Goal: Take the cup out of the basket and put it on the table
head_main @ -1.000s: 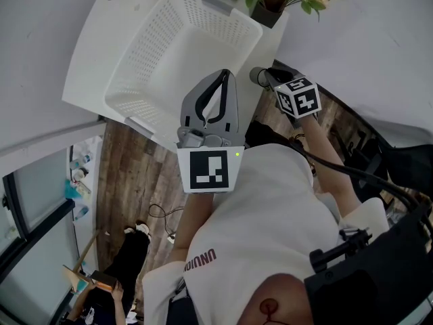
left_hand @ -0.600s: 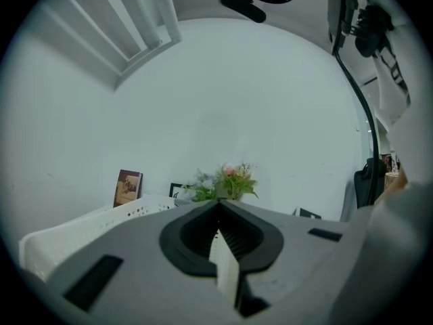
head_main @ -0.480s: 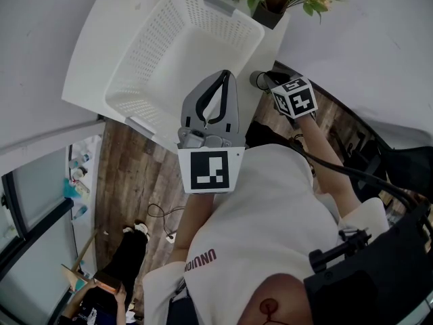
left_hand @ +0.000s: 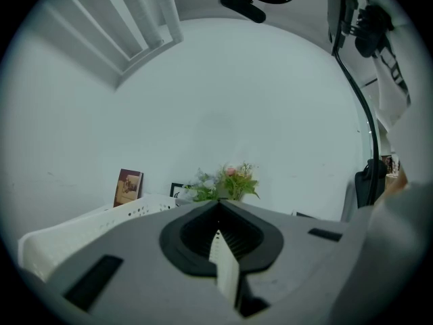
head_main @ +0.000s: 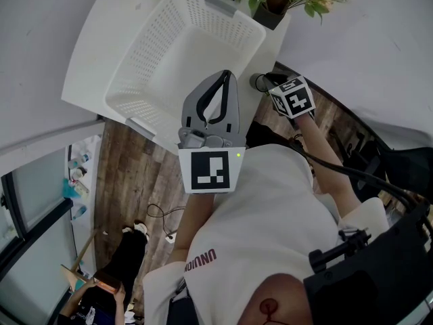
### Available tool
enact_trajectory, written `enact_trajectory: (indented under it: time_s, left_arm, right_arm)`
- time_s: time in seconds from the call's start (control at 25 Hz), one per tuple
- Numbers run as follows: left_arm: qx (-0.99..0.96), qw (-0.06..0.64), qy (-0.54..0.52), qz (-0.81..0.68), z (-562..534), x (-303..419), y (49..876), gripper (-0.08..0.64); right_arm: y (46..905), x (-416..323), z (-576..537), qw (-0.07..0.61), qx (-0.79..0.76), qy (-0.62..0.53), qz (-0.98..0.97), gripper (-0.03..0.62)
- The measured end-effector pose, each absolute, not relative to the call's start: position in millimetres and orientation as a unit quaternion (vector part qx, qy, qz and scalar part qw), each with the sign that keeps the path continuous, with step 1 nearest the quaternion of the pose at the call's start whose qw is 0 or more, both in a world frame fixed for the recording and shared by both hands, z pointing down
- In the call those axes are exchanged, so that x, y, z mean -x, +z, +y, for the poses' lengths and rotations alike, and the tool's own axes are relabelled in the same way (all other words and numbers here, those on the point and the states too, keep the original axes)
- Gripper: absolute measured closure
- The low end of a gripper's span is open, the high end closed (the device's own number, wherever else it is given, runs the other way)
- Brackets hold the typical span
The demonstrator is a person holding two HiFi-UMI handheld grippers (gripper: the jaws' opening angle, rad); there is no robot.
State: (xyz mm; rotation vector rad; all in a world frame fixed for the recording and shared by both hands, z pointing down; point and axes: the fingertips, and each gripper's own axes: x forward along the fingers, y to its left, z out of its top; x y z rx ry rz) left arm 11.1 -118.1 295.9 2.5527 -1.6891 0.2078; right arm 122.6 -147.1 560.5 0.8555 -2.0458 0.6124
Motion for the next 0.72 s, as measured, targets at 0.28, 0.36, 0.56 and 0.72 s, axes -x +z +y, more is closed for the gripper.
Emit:
enact_trajectory:
  time_s: [0.28, 0.36, 0.56, 0.72]
  left_arm:
    - [-0.836, 0.031, 0.072, -0.543, -119.1, -11.1, 295.8, 0.548]
    - [-0.837, 0.033, 0.072, -0.541, -119.4, -11.1, 295.9, 0.548]
    - [-0.839, 0.026, 0.078, -0.537, -120.3, -11.2, 295.6, 0.548]
    - [-0.838, 0.033, 0.072, -0.541, -120.4, -11.4, 296.1, 0.548]
  right_arm:
    - [562.0, -119.2, -146.8, 0.428, -0.329, 0.240, -0.807, 0.551]
    - [562.4, -117.4, -146.6, 0.432, -0.325, 0.240, -0.806, 0.551]
    - [563.6, -114.7, -146.3, 0.447, -0.317, 0.237, -0.802, 0.551]
    - [565.8, -113.6, -144.7, 0.458, -0.311, 0.240, -0.797, 0.549]
